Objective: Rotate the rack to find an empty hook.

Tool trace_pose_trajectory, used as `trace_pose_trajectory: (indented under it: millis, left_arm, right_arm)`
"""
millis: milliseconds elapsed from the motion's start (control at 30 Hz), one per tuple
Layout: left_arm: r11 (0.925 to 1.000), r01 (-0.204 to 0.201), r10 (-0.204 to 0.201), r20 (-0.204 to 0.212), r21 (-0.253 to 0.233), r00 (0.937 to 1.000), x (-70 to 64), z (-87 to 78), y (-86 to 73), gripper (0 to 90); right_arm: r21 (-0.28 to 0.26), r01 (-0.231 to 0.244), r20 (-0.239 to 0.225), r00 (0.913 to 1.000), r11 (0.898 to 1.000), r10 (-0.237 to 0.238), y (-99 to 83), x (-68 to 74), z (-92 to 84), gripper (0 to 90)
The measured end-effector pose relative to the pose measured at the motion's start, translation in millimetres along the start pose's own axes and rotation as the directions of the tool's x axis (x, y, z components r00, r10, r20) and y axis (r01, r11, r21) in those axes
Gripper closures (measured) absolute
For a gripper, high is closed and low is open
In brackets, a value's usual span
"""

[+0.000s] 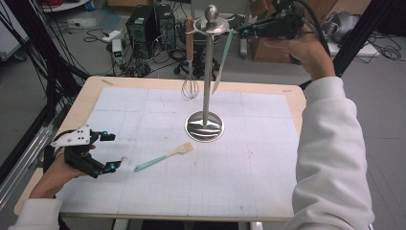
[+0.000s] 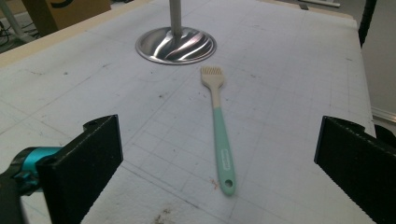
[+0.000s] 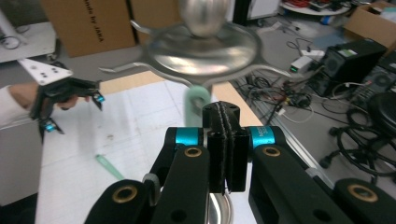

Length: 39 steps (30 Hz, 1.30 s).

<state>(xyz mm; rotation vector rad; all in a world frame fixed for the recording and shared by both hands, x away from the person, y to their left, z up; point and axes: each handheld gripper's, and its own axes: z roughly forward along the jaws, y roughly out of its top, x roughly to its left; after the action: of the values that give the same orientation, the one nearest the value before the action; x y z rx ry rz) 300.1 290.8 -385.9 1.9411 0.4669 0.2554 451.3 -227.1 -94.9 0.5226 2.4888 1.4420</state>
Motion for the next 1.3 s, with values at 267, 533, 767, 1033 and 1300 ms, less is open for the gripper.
trace_pose_trajectory:
  millis: [267, 533, 767, 1033, 1300]
  left_arm:
    - [1.0, 0.0, 0.0, -0.002, -0.002, 1.0, -0.5, -0.1, 0.2, 1.7]
    - [1.0, 0.0, 0.0, -0.001, 0.001, 1.0, -0.7, 0.8, 0.0, 1.7]
    - [1.0, 0.0, 0.0, -0.003, 0.0, 1.0, -1.2, 0.1, 0.3, 1.7]
    - [1.0, 0.002, -0.002, -0.001, 0.0, 1.0, -1.0, 0.7, 0.0, 1.7]
    - [1.0, -0.002, 0.002, 0.001, 0.002, 1.0, -1.3, 1.1, 0.2, 1.7]
  right_arm:
    - [0.02, 0.029, -0.044, 0.9986, 0.999, -0.029, 8.2, 11.6, 9.7, 89.3]
    - [0.016, 0.055, -0.077, 0.9956, 0.998, -0.053, 14.2, 24.6, 20.7, 89.3]
    - [0.016, 0.084, -0.102, 0.9914, 0.996, -0.082, 21.5, 33.1, 32.9, 89.3]
    - [0.019, 0.079, -0.093, 0.9927, 0.997, -0.077, 17.1, 33.7, 23.2, 89.3]
    - [0.032, 0.056, -0.066, 0.9964, 0.998, -0.054, 0.8, 31.0, 1.9, 89.3]
